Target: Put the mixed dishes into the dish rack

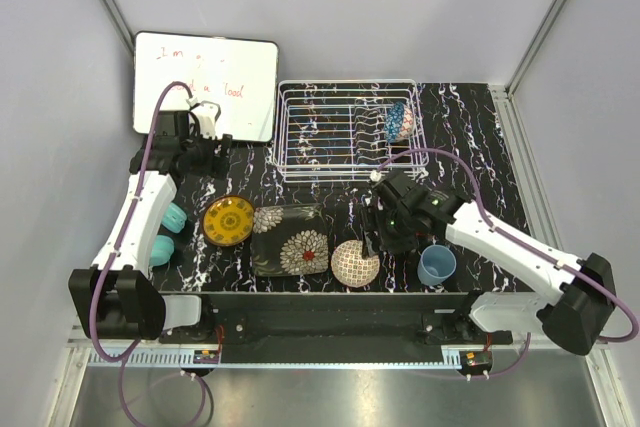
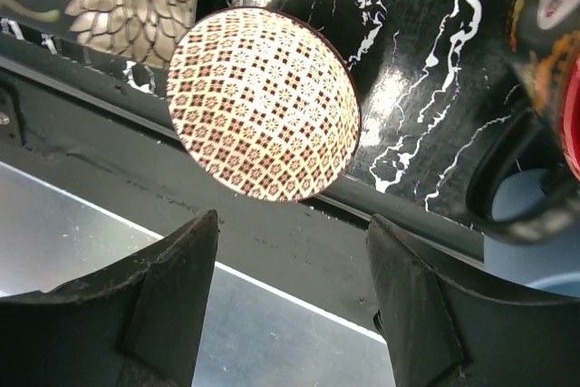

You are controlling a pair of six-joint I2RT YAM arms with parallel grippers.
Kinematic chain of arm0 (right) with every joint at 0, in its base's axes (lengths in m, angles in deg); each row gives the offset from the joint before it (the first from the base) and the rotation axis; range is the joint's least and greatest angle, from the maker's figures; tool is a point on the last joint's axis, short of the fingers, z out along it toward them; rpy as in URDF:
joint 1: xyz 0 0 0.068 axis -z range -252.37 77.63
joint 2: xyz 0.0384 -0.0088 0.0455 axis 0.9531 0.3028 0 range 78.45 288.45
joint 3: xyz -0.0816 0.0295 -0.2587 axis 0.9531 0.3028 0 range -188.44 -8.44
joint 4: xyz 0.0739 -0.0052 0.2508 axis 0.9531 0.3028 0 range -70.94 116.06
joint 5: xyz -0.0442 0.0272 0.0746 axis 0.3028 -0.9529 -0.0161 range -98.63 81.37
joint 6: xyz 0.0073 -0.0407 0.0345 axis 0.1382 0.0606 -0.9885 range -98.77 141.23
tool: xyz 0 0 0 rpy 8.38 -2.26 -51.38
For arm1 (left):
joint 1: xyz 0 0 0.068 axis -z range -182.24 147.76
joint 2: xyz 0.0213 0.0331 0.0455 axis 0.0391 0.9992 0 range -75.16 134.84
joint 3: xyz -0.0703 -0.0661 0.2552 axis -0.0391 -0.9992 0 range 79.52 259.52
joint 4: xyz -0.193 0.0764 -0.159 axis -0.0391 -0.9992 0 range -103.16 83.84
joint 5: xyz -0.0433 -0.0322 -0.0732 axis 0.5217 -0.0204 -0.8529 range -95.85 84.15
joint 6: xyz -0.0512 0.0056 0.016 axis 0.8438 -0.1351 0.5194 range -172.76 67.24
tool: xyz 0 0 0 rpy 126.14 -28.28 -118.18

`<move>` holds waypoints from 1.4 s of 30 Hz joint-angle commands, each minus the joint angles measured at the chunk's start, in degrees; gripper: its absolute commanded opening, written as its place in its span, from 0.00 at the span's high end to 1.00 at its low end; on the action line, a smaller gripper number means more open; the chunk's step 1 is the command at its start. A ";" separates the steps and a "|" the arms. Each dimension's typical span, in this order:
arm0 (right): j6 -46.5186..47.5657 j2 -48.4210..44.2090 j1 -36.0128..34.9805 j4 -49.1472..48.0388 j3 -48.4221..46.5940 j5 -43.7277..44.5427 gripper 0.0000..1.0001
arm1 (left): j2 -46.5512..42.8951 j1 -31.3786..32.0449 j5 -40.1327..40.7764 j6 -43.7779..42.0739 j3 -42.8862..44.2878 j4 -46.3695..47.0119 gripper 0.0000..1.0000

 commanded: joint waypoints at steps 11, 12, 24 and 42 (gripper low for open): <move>-1.93 5.89 -1.16 -12.58 7.48 2.74 0.27 | 0.53 -0.27 0.94 -0.95 0.93 2.32 0.19; -1.75 6.16 -1.16 -13.62 7.65 2.92 0.27 | 0.62 -0.36 1.20 -0.95 1.02 2.23 0.19; -0.70 11.96 -1.16 -18.47 10.73 1.34 0.31 | 0.00 -0.36 2.52 -0.77 1.55 2.40 0.19; -2.81 14.95 -1.16 -20.05 12.13 0.72 0.77 | -1.31 -0.80 3.05 -1.65 -0.83 4.25 0.19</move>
